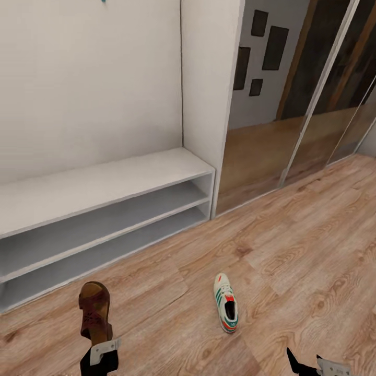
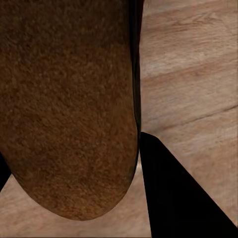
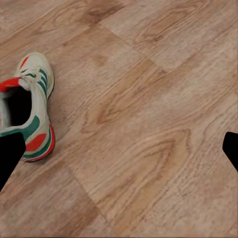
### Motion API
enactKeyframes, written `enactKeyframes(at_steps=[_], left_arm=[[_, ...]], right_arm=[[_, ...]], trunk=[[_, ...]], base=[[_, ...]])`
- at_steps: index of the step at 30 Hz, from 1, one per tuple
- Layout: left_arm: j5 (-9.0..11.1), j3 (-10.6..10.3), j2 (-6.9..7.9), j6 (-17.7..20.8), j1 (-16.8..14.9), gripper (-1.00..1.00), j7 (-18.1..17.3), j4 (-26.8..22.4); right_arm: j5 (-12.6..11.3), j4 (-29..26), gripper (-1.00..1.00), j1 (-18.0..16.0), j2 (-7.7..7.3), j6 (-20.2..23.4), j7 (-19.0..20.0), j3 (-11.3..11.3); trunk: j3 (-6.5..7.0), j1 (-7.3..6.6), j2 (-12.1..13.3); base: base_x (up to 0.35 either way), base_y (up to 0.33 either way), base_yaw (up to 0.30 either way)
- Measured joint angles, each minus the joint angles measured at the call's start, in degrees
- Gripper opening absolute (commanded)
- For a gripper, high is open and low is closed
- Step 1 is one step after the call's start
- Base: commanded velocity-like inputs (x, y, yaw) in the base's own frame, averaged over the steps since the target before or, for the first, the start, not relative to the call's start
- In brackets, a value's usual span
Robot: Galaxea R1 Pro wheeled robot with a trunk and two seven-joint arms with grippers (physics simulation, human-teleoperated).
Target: Pick up the two gym shoes and the two sandals from the corridor floor and place them onto the hallstand (shoe rack) in the corridor, making sure they are on the rack and not on the floor. Arrange them so the two gym shoes are next to each other and the two sandals are next to each other.
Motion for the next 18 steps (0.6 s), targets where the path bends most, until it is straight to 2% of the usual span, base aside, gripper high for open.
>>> enactKeyframes(at_steps=[8, 13, 15, 17, 18], left_arm=[[0.0, -0.1, 0.00, 0.0, 0.0, -1.00, -0.1, -0.1], [-0.5, -1.2, -0.23, 0.1, -0.1, -1.00, -0.3, -0.8], [-0.7, -2.6, -0.38, 0.2, -0.3, -1.00, -0.5, -0.9], [-0.8, -4.9, -0.45, 0.8, -0.6, -1.00, -0.5, -1.0], [-0.8, -7.4, -0.68, 2.2, -2.2, -1.00, -0.6, -2.1]], right_arm=[[0.0, 0.0, 1.00, 0.0, 0.00, 0.0, 0.0, 0.0], [0.0, 0.0, 1.00, 0.0, 0.00, 0.1, 0.1, 0.0], [0.1, 0.0, 1.00, 0.0, 0.05, 0.1, 0.1, 0.3], [0.8, 0.0, 1.00, 0.0, 0.11, 0.5, 0.0, 1.8], [2.6, -0.8, 1.00, -0.3, 0.20, 2.6, -0.3, 5.1]], trunk=[[-0.42, 0.01, 0.0], [-0.49, 0.01, 0.0], [-0.49, 0.01, 0.0], [-0.50, 0.01, 0.0], [-0.49, 0.01, 0.0]], base=[[0.011, 0.311, 0.180], [0.001, 0.089, 0.033], [0.000, 0.020, 0.008], [0.000, 0.010, 0.004], [0.000, 0.007, 0.002]])
